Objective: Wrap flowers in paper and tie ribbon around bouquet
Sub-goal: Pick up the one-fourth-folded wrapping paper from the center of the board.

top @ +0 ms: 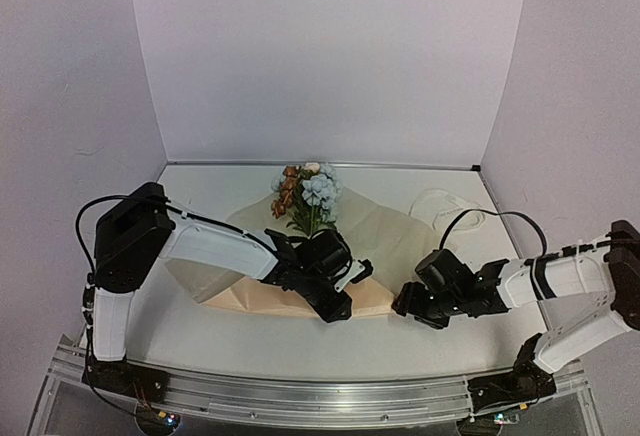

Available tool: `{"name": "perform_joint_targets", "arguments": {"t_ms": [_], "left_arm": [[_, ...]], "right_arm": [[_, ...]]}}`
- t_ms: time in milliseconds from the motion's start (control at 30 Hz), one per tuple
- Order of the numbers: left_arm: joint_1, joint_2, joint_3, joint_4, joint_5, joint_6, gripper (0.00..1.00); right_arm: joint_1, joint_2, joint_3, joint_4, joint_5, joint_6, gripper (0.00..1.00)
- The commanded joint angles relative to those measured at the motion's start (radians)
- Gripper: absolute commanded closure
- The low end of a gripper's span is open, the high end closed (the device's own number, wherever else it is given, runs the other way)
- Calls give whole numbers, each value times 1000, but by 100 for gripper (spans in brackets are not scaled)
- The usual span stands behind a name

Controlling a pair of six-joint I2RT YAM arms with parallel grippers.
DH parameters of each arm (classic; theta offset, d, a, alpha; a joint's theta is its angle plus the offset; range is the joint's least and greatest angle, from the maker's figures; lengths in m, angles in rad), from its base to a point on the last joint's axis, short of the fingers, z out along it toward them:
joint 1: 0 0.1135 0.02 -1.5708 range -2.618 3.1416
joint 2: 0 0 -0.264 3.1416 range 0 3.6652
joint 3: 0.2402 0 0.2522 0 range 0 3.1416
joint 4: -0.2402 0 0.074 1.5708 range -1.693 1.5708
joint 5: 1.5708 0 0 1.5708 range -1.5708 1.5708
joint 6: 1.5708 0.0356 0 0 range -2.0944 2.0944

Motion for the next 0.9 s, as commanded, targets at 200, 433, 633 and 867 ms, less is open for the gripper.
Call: {"name": "perform_joint_targets", "arguments": {"t_ms": [200,433,633,867], "left_arm": [[3,19,17,11,-23,10,76],[4,24,10,14,-13,13,76],[4,22,10,17,-10,12,76],[3,22,27,29,10,2,76]], "right_arm": [[-14,58,-12,-4,-47,58,37],[-32,110,-10,92,-50,121,42],[-32,111,-41,153,-24,159,55],[-32,69,-80,155,40,140,77]]}}
